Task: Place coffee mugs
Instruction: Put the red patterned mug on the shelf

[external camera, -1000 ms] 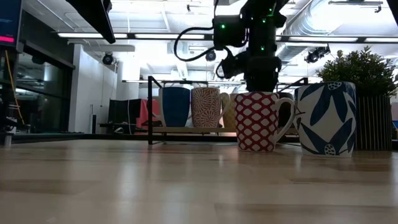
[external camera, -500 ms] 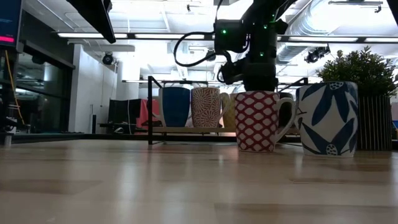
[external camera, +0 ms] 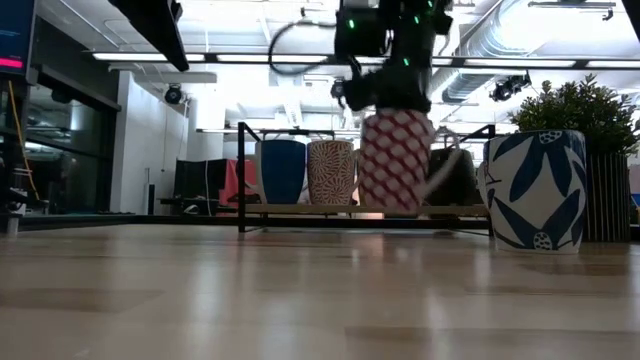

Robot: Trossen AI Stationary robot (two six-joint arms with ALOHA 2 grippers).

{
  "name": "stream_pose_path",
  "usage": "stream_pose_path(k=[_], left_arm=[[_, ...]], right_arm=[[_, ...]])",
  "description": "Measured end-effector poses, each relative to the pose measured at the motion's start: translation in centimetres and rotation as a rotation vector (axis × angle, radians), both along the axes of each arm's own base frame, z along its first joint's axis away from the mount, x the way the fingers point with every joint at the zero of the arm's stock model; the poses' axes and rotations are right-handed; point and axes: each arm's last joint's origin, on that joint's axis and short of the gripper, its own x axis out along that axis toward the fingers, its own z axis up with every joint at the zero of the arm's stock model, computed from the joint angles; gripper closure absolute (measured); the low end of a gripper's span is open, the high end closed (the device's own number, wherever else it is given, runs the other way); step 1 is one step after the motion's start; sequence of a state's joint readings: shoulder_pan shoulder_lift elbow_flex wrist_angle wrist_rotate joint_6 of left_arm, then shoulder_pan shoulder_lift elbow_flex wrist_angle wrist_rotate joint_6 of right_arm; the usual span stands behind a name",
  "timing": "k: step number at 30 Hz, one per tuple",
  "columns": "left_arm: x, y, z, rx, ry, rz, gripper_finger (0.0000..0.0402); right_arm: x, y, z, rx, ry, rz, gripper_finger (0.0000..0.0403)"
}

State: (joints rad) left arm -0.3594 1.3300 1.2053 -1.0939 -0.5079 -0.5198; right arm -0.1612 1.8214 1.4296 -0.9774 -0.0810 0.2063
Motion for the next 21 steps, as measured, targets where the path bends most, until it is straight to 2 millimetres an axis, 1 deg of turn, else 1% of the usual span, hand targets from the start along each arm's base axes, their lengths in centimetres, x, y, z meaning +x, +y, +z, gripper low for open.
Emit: stream_pose_path(k=[5,9,11,14,17,21], left_arm=[[0.1,0.3,0.0,-0.001,-0.001,0.015,0.0273],[0.1,0.3,0.0,-0.005,-0.004,0.022,0.0273],[0.1,0.3,0.0,-0.005,-0.004,0.022,0.0273],[0.1,0.3,0.0,-0.005,-0.004,0.021,0.0273],[0.1,0.3,0.0,-0.005,-0.004,0.021,0.0273],[0.1,0.3,0.0,-0.005,-0.005,0.022,0.0273]], right_arm=[[0.4,-0.2,4.8,0.014,-0.012,-0.127,0.0402],[-0.1,-1.4,7.9,0.006,-0.007,-0.315,0.0402],[-0.7,-2.3,8.6,-0.029,0.019,-0.38,0.0402],[-1.5,-3.8,8.9,-0.091,0.056,-0.462,0.0402],[-2.0,-5.0,8.9,-0.112,0.084,-0.489,0.0402],[-2.3,-6.3,8.9,-0.17,0.079,-0.507,0.0402]])
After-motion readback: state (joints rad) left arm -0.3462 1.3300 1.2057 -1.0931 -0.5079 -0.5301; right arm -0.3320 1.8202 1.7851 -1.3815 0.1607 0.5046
